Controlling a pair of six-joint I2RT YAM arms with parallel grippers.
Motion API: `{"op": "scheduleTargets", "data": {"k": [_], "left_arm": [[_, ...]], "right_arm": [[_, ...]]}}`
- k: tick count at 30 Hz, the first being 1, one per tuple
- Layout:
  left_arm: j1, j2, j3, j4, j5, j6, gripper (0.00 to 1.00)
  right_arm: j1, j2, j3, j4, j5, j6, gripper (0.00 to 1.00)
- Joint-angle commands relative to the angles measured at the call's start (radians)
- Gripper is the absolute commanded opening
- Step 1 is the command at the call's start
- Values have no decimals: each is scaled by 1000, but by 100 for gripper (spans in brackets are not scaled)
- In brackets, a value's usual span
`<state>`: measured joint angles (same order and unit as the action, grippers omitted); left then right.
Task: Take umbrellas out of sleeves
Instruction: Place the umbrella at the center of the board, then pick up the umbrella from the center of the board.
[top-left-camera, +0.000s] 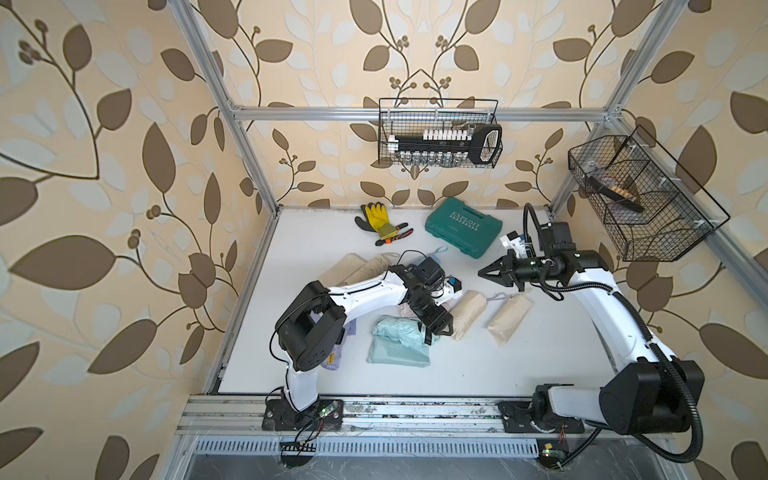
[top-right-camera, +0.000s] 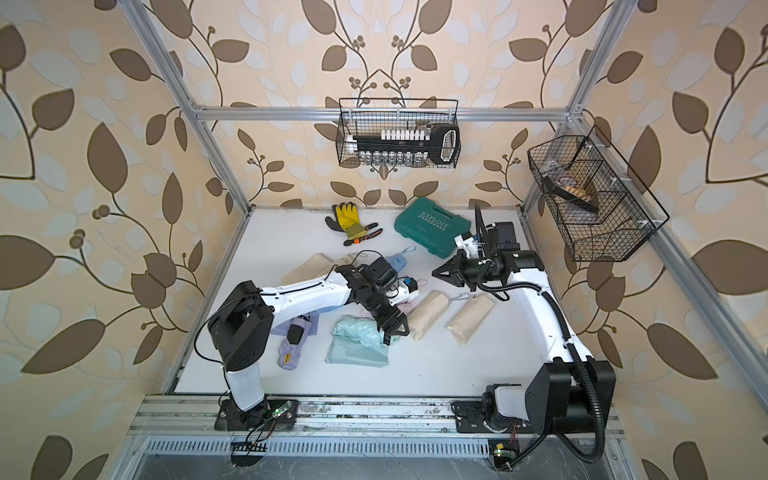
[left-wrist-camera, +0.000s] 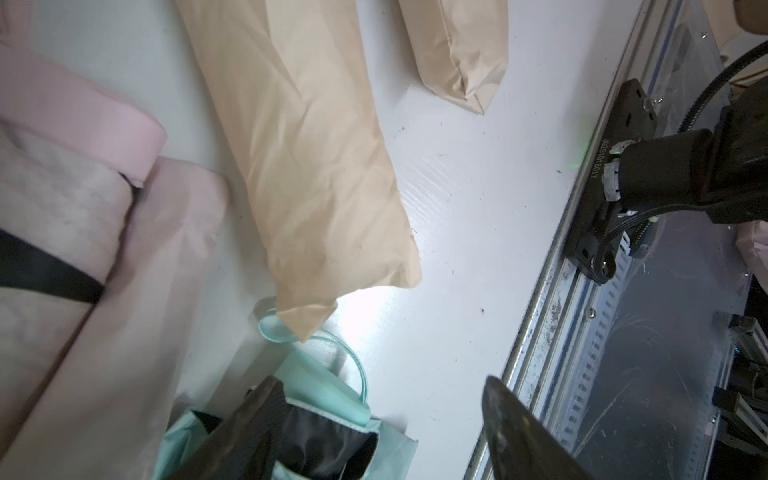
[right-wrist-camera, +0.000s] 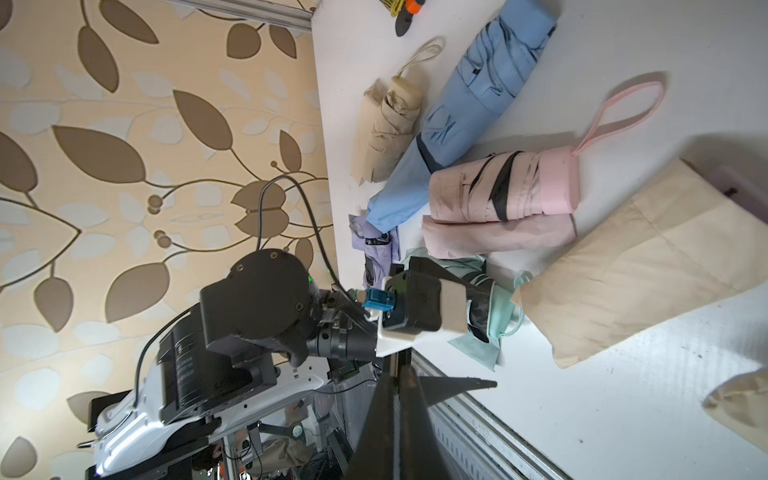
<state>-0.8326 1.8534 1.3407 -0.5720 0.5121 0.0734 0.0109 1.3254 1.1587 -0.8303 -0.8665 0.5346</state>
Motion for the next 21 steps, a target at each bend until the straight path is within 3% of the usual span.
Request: {"op": "scheduleTargets", "data": {"k": [1,5,6,7,10,12,21], "left_arm": [[-7,-22,-9,8,26,-11,76],[-4,-27,5,-21,39,-86,82],[-1,-21,23,-37,52,-135,97],[2,-15,40,-46,92,-188,99],[6,-27,21,21,202,-380,99],[11,-32,-18,68,212,-500,99],[81,4,-69,303,294,-1007,99]], "right_arm": [[-6,-3,-35,2,45,-11,0],[-17,25,-18,-78,102,-63,0],[-17,29,-11,-96,110,-78,3],[-17,29,-15,-96,109,-82,7],[-16,24,-23,-90,107,-83,16],[-17,21,-31,-80,105,-76,21],[-15,2,-65,-65,79,-70,22]]}}
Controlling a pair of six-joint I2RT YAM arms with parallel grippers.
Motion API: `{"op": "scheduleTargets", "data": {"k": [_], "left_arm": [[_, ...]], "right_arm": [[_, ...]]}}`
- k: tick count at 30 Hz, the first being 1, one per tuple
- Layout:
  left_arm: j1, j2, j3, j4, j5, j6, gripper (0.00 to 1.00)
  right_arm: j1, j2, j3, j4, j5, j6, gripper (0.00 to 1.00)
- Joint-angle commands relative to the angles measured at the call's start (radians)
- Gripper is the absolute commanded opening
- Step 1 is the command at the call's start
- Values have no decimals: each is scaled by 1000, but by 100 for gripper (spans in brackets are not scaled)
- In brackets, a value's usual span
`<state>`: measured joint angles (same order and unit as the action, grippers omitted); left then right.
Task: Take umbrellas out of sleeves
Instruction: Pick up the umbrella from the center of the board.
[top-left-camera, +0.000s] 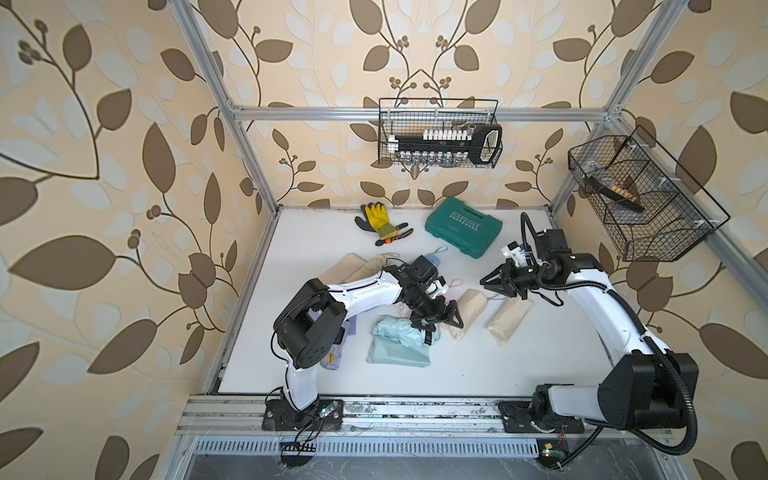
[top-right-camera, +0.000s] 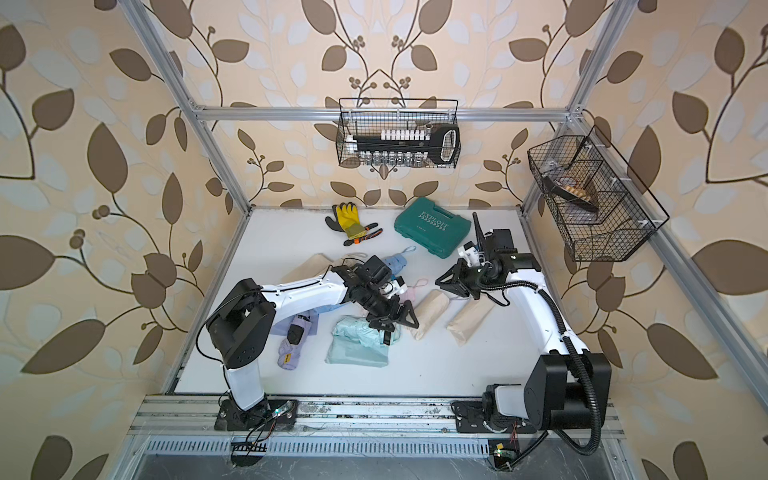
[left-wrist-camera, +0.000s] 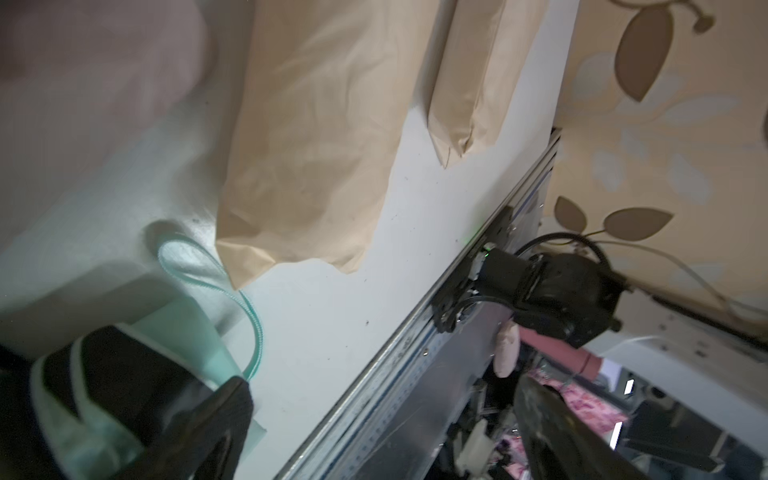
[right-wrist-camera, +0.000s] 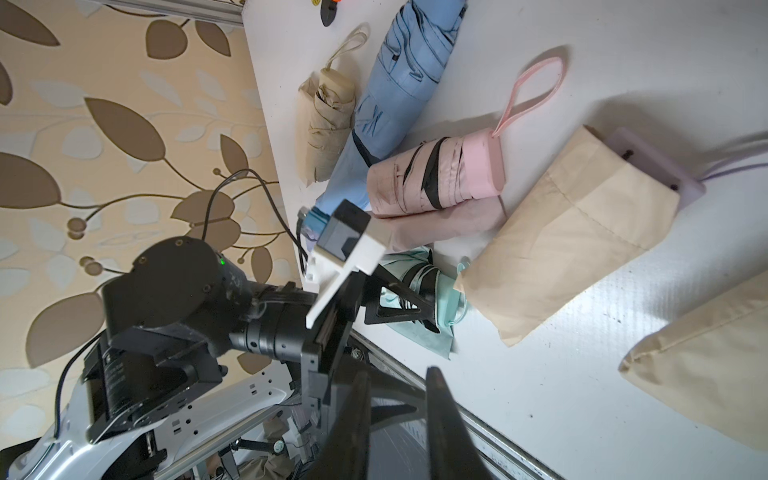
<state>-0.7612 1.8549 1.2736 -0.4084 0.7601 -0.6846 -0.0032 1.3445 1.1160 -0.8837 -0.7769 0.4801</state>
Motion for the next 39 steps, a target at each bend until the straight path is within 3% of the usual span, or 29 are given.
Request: {"op": "scheduleTargets", "data": {"k": [1,3,7,13,20,35,39], "left_arm": [[7,11,15,157,32,-267,99],[-13,42,140,17,-23,-149,99],[-84,150,441,-429,-268,264,99],[-101,240,461,-551,-427,548,99],[-161,293,513,-544,-580,676,99],[-234,445,711,-557,-641,693,99],[-235,512,764,-573,-666,685,89]], "right_arm": [[-3,-20,-25,-23,-1,-18,22],[-2,-29,-34,-55,25,-24,27],[-5,-51,-32,-132,84,-60,46],[-75,-117,-31,-174,144,-60,63],[-125,-157,-14,-176,160,-43,81],[-125,-142,-18,-156,111,-29,81],[-126,-130,-9,-155,107,-30,81]]}}
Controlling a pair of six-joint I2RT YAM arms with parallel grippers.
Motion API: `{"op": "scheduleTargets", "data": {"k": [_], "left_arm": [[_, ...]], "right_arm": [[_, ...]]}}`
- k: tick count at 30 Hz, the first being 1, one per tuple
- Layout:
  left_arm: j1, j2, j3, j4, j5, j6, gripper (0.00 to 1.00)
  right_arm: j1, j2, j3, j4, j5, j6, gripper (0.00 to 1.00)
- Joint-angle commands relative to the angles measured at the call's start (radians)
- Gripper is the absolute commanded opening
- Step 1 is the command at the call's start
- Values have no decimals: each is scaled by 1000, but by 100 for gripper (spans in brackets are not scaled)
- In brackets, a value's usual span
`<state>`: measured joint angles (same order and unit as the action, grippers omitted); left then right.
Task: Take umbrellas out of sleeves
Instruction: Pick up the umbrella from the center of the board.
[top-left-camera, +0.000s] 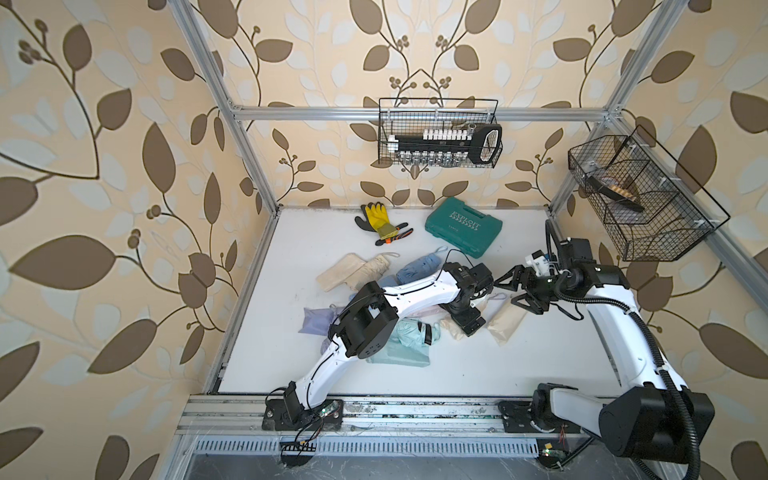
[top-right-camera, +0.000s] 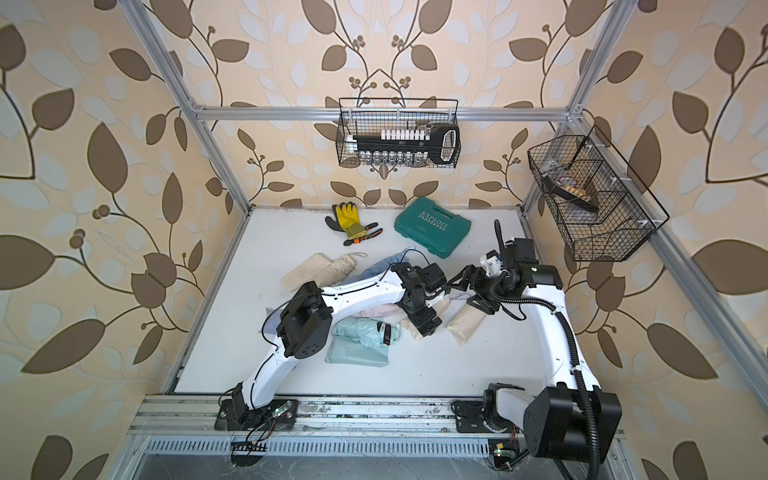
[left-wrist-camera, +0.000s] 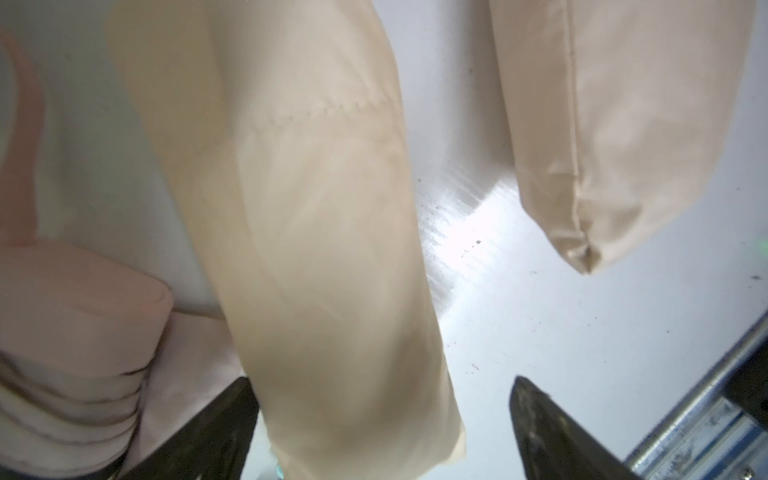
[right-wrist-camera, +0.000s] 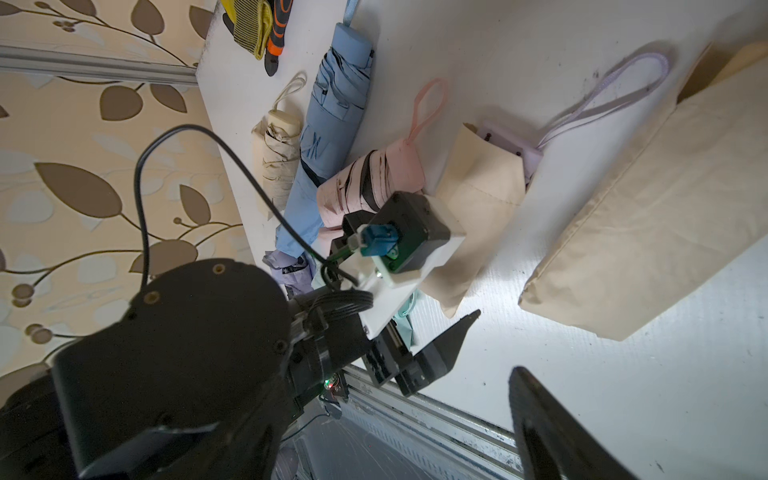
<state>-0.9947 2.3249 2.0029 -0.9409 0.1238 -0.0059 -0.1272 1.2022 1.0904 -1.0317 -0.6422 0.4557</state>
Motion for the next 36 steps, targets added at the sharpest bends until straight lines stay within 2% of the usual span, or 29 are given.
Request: {"op": "scheduleTargets", "data": {"k": [1,5,12,14,19,21,23,24,26,29,31,33,36], "left_arm": [[-2,58,36,-44,-34,7,84],[-5,103,104,-60,-61,6,67],[-6,84,87,-64,-61,34,24],[-5,55,85,-67,-69,48,17],[3,-95,-1,-34,-116,112,14],[13,-162,-40,-20,-122,142,10],[34,-234,-98,2,-97,198,0],[45,-274,-133,10,-95,228,0],[74,-350,-218,32,-11,332,0],[106,-473,-347,103,-19,402,0],[141,-548,-427,149,53,452,0],[177,-626,-519,216,76,482,0],[277,-721,-599,258,298,525,0]], "right_arm": [[-1,17,23,-8,-27,-6,81],[-1,27,46,-12,-25,-12,81],[-2,48,81,-2,-18,-9,81],[-1,54,93,3,-18,-6,81],[1,66,144,18,-22,7,81],[0,68,160,29,-31,16,81],[6,68,173,39,-35,22,81],[10,65,177,47,-39,25,81],[23,58,180,64,-38,24,81],[53,52,182,88,-50,24,81],[59,52,181,93,-89,29,81],[62,51,180,91,-146,34,78],[91,56,180,36,-204,16,69]]}}
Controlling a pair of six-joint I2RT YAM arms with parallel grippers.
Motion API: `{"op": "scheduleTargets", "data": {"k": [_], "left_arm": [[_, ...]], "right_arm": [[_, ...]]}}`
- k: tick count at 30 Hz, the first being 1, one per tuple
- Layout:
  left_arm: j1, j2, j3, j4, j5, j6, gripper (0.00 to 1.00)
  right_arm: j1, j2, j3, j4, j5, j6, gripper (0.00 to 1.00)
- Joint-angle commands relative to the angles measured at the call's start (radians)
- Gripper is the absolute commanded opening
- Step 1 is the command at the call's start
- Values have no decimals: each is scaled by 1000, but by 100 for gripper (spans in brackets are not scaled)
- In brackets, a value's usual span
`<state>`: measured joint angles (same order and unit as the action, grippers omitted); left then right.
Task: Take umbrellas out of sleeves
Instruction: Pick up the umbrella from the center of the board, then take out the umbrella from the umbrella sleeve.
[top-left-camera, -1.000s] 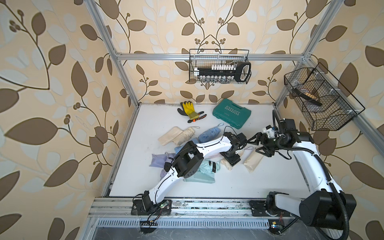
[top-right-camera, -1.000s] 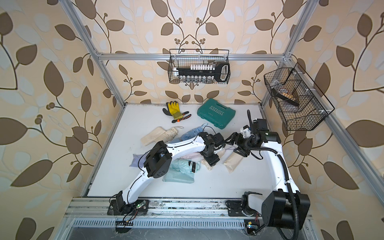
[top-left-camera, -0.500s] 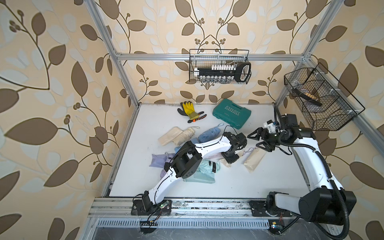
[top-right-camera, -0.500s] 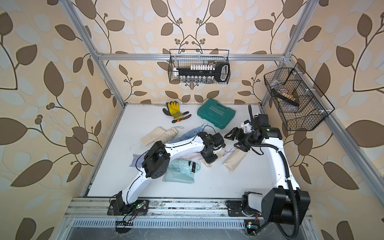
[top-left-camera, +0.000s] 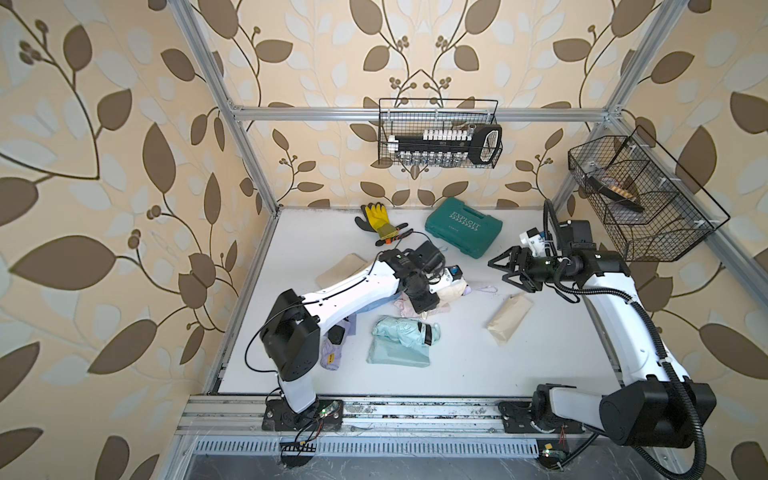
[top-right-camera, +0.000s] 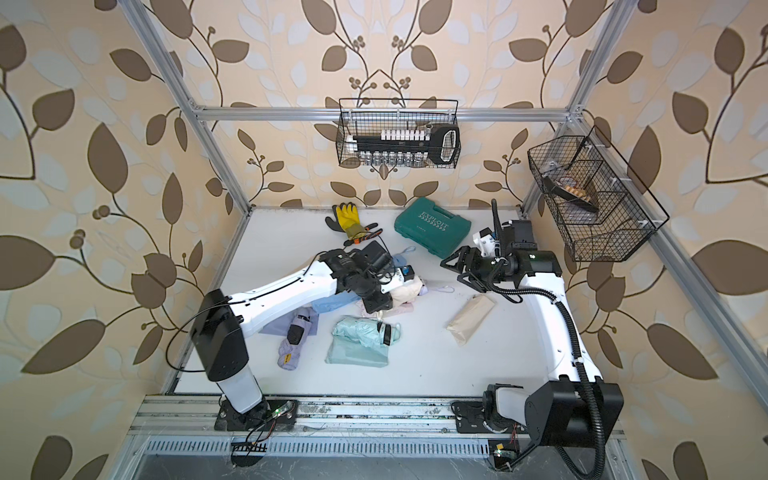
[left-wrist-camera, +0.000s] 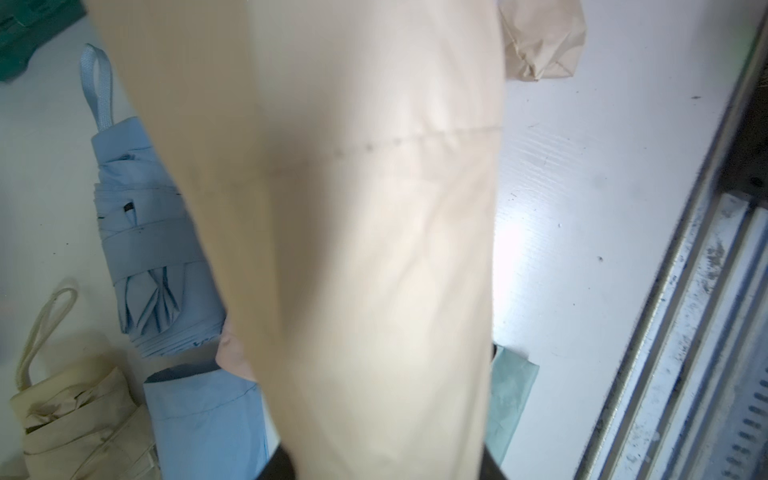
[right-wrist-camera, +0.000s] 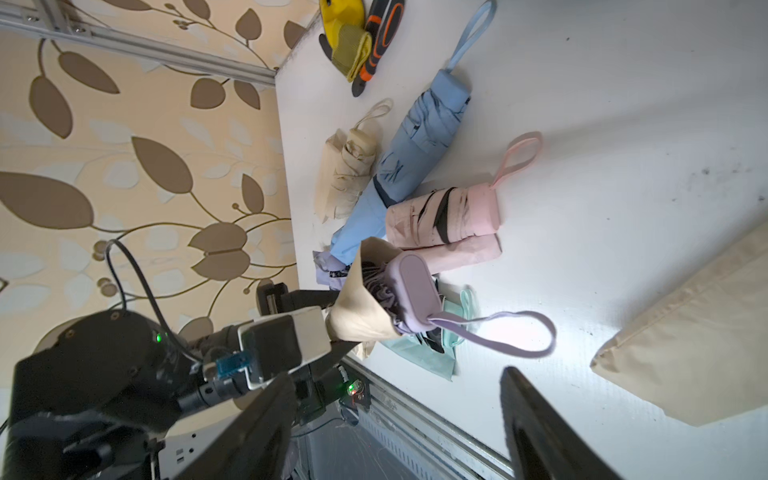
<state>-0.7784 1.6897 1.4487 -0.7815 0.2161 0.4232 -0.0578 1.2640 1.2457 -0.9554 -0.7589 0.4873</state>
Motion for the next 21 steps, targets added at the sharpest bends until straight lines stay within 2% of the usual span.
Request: {"op": "scheduleTargets", "data": {"k": [1,4,8,13,16,21], "left_arm": [[97,-111,-62,108,288,110,0],[146,-151,-98,116,458,151,0],[146,-163,-110,105,567,193,0],[146,-170,-99,66,663,250,0],[146,-172,-97,59,665,259,0],[145,-176,-101,45,681,294,0]], "right_arm": [[38,-5,29,-70,-103,-32,65],[98,-15,32,-107,-144,-50,61],[186,-7,38,-156,-158,-48,59],[210,-6,37,-149,-144,-39,54],[210,4,47,-123,-167,-18,49],[210,13,54,-120,-185,-16,47]]}}
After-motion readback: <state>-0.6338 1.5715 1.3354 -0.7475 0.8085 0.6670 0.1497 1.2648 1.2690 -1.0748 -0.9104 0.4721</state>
